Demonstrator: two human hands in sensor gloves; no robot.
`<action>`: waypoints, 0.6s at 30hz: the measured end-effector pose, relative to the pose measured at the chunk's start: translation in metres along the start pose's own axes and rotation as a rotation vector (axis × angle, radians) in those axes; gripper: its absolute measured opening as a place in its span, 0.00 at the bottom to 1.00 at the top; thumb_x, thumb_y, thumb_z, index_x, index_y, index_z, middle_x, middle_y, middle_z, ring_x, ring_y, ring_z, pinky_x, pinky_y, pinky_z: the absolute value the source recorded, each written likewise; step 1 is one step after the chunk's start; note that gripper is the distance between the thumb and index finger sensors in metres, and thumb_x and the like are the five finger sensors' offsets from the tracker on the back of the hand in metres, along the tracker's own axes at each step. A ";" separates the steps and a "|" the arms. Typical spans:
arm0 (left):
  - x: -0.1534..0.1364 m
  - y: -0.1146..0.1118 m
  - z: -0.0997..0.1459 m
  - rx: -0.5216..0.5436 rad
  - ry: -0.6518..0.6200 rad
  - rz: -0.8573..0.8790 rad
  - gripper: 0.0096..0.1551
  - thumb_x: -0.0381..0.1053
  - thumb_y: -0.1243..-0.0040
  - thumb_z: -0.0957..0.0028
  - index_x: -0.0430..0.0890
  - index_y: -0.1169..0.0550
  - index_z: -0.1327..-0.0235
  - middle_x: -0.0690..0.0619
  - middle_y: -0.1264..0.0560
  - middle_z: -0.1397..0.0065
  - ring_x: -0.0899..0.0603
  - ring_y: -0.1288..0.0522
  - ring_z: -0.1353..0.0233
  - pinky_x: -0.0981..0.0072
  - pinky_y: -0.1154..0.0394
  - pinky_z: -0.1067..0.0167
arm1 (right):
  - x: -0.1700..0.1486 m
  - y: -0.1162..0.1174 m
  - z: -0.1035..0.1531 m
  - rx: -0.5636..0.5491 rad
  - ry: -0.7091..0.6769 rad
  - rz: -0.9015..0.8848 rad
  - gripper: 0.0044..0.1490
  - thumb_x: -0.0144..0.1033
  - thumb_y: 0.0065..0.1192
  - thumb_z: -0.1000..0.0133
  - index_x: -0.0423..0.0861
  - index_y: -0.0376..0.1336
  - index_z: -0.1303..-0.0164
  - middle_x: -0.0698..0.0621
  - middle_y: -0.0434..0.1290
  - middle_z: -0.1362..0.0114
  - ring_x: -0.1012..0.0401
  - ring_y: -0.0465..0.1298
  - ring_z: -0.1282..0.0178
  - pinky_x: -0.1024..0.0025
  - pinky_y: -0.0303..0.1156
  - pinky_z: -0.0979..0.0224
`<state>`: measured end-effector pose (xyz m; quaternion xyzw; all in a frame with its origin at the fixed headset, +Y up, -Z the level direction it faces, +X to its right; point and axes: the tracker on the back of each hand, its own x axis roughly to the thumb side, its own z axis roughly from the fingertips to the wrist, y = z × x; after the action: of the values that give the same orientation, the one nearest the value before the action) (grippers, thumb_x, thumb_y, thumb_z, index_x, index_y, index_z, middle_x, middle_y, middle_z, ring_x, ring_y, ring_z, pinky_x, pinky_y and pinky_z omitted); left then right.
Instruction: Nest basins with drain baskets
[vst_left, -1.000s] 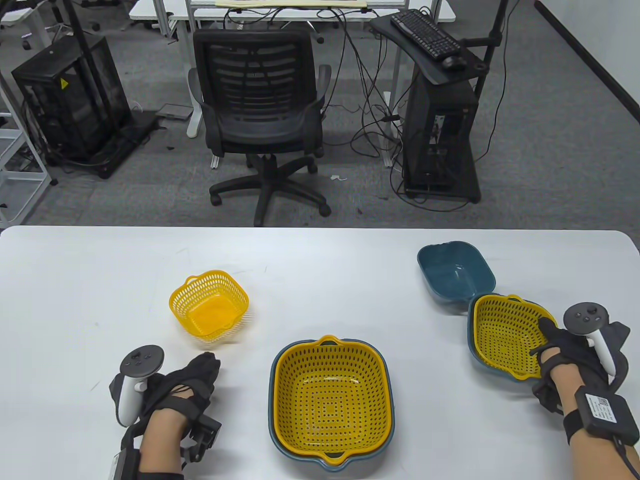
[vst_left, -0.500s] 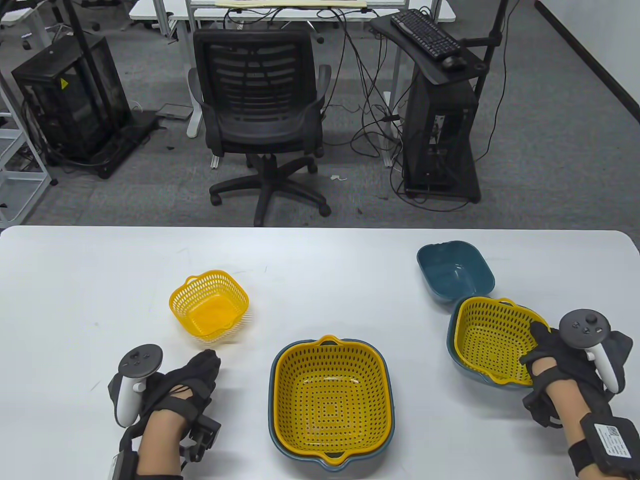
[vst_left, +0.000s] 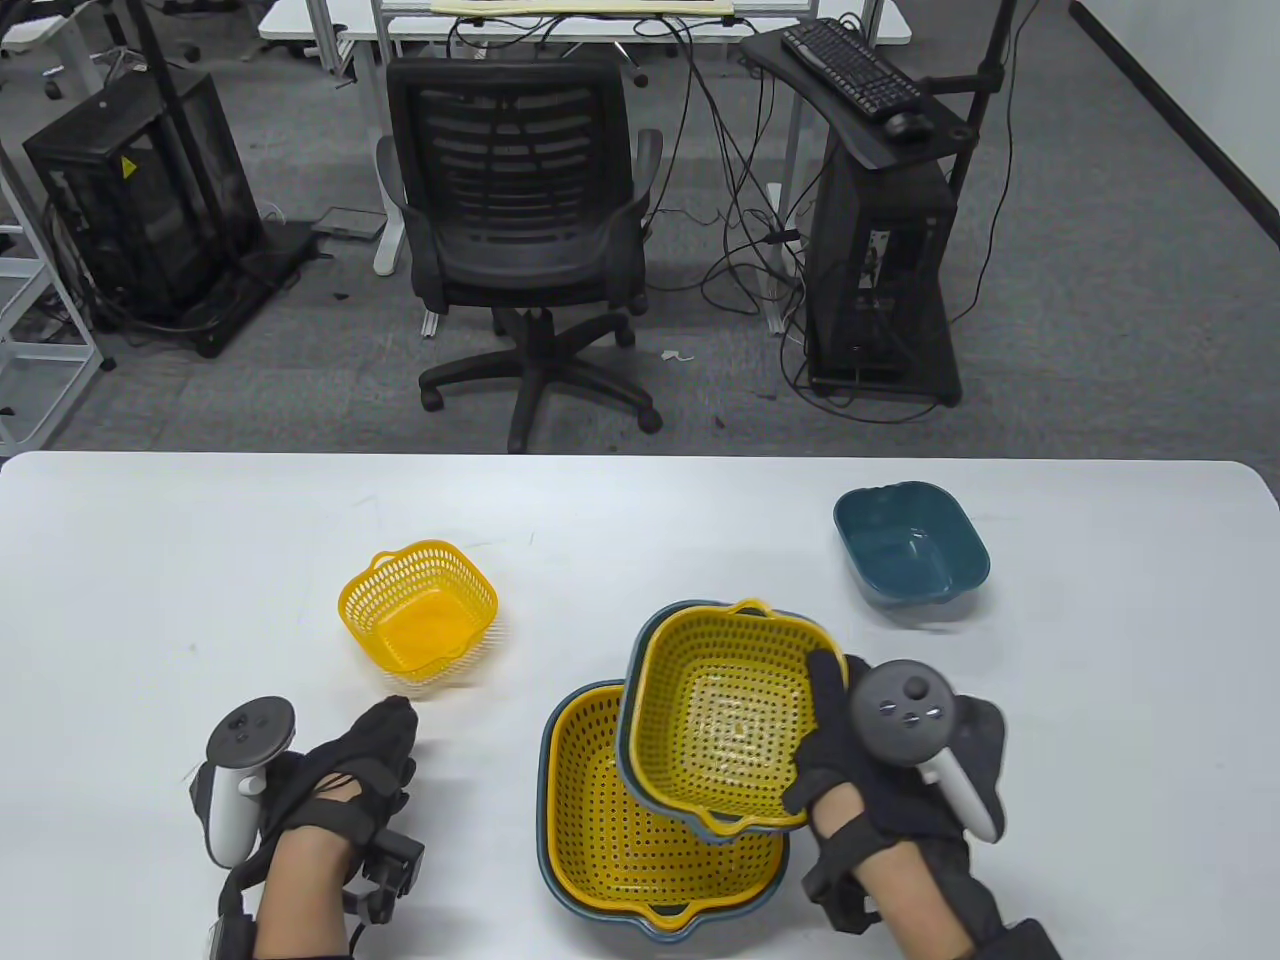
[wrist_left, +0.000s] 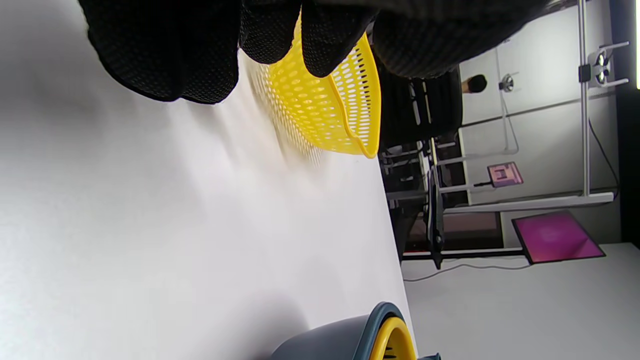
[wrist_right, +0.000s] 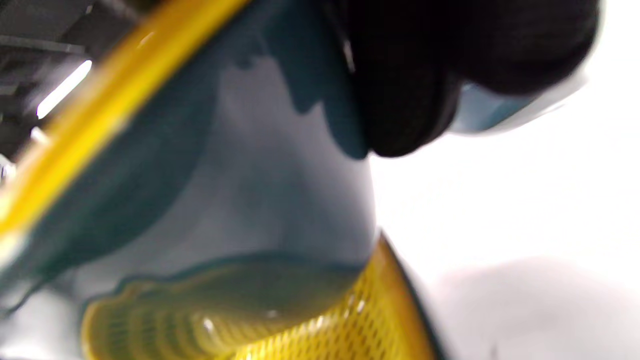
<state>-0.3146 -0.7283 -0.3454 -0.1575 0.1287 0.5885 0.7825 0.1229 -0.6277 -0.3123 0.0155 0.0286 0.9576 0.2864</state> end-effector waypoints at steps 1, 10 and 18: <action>-0.001 0.002 0.000 0.006 0.002 0.008 0.40 0.59 0.46 0.44 0.46 0.36 0.19 0.38 0.44 0.17 0.26 0.30 0.26 0.40 0.27 0.36 | 0.008 0.013 0.000 0.008 0.003 0.032 0.42 0.25 0.60 0.48 0.41 0.48 0.23 0.35 0.48 0.18 0.42 0.78 0.52 0.51 0.76 0.55; -0.003 0.005 -0.001 0.016 0.005 0.020 0.40 0.59 0.46 0.44 0.46 0.36 0.19 0.38 0.44 0.17 0.26 0.30 0.26 0.40 0.27 0.36 | 0.013 0.067 -0.006 0.114 0.112 0.330 0.42 0.30 0.59 0.45 0.44 0.47 0.21 0.37 0.46 0.15 0.34 0.49 0.20 0.28 0.56 0.30; -0.011 0.005 -0.006 0.040 0.050 -0.005 0.40 0.59 0.46 0.44 0.46 0.36 0.19 0.38 0.45 0.17 0.26 0.30 0.26 0.40 0.27 0.36 | -0.001 0.097 -0.018 0.283 0.170 0.336 0.45 0.33 0.56 0.42 0.47 0.38 0.20 0.43 0.25 0.19 0.40 0.29 0.20 0.25 0.42 0.27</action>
<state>-0.3231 -0.7392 -0.3471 -0.1565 0.1595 0.5799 0.7835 0.0694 -0.7103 -0.3236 -0.0209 0.1835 0.9761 0.1147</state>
